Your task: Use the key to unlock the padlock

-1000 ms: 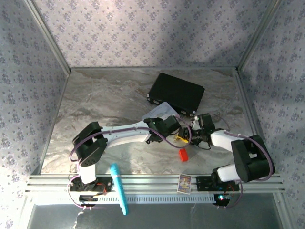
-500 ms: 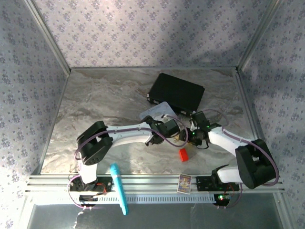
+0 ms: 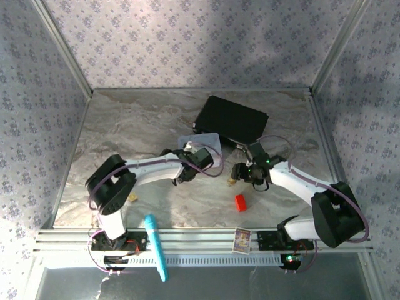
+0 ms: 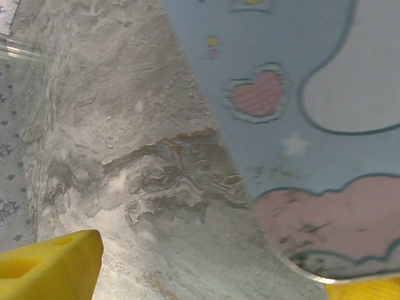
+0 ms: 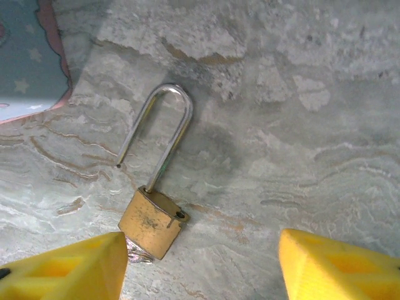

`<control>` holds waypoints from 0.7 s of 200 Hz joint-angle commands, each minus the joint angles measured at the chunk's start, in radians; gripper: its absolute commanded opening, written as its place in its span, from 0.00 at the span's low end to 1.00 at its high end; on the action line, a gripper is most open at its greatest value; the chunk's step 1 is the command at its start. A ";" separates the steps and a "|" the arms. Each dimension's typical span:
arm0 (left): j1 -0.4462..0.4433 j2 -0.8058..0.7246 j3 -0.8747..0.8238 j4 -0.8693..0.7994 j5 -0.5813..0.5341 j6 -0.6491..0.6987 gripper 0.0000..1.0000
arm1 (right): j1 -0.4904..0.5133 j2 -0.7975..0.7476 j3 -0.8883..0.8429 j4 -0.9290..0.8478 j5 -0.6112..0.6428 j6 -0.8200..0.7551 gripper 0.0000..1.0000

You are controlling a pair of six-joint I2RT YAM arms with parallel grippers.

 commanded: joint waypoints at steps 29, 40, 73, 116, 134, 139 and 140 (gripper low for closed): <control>0.011 -0.214 -0.130 0.121 0.082 -0.033 0.90 | -0.012 0.075 0.057 0.089 -0.069 -0.009 0.69; 0.020 -0.276 -0.175 0.135 0.114 -0.058 0.90 | -0.007 0.106 0.077 0.094 -0.063 -0.008 0.68; 0.066 -0.507 -0.311 0.156 0.104 -0.152 0.99 | 0.007 0.120 0.080 0.106 -0.034 -0.007 0.68; 0.261 -0.790 -0.497 0.313 0.004 -0.044 1.00 | -0.015 -0.055 0.112 0.028 0.231 -0.161 0.99; 0.341 -0.872 -0.607 0.528 -0.056 0.091 1.00 | -0.056 -0.123 0.100 0.045 0.350 -0.240 0.99; 0.369 -0.887 -0.637 0.596 -0.044 0.145 1.00 | -0.080 -0.139 0.090 0.067 0.346 -0.270 0.99; 0.376 -0.889 -0.643 0.608 -0.043 0.154 1.00 | -0.082 -0.143 0.087 0.076 0.346 -0.277 0.99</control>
